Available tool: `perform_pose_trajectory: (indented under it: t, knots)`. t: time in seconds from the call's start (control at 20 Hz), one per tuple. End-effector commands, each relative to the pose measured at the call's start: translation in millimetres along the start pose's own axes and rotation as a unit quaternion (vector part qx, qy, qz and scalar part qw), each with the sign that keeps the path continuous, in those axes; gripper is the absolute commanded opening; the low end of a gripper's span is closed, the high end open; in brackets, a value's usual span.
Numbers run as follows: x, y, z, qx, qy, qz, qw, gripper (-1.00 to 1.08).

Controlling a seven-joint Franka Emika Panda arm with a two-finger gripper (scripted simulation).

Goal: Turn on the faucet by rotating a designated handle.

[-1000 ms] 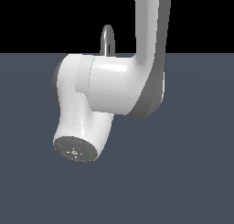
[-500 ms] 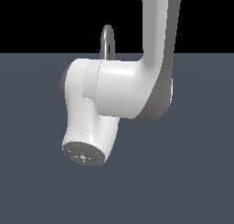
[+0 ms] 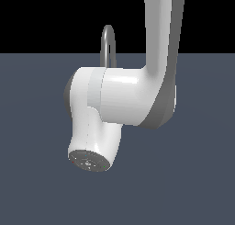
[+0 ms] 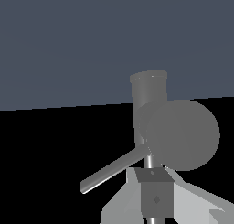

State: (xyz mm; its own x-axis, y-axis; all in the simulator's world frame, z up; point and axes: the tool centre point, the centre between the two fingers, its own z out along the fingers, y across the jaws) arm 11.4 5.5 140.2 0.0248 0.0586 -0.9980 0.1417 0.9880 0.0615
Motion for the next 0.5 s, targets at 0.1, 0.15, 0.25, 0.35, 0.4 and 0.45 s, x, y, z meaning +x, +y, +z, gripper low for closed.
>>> perform_pose_trajectory:
  t: [0.1, 0.15, 0.25, 0.35, 0.4, 0.45]
  knots:
    - [21.0, -23.9, 2.8, -0.017, 0.01, -0.018, 0.9997, -1.0]
    - [23.3, -26.8, 3.2, -0.018, 0.009, -0.019, 0.9996, -1.0]
    - [27.9, -32.7, 4.0, -0.02, 0.009, -0.022, 0.9995, -1.0]
    - [32.4, -38.6, 4.8, -0.023, 0.009, -0.026, 0.9994, -1.0]
    - [34.7, -41.6, 5.3, -0.024, 0.009, -0.027, 0.9993, -1.0]
    - [34.7, -41.6, 5.3, -0.024, 0.009, -0.027, 0.9993, -1.0]
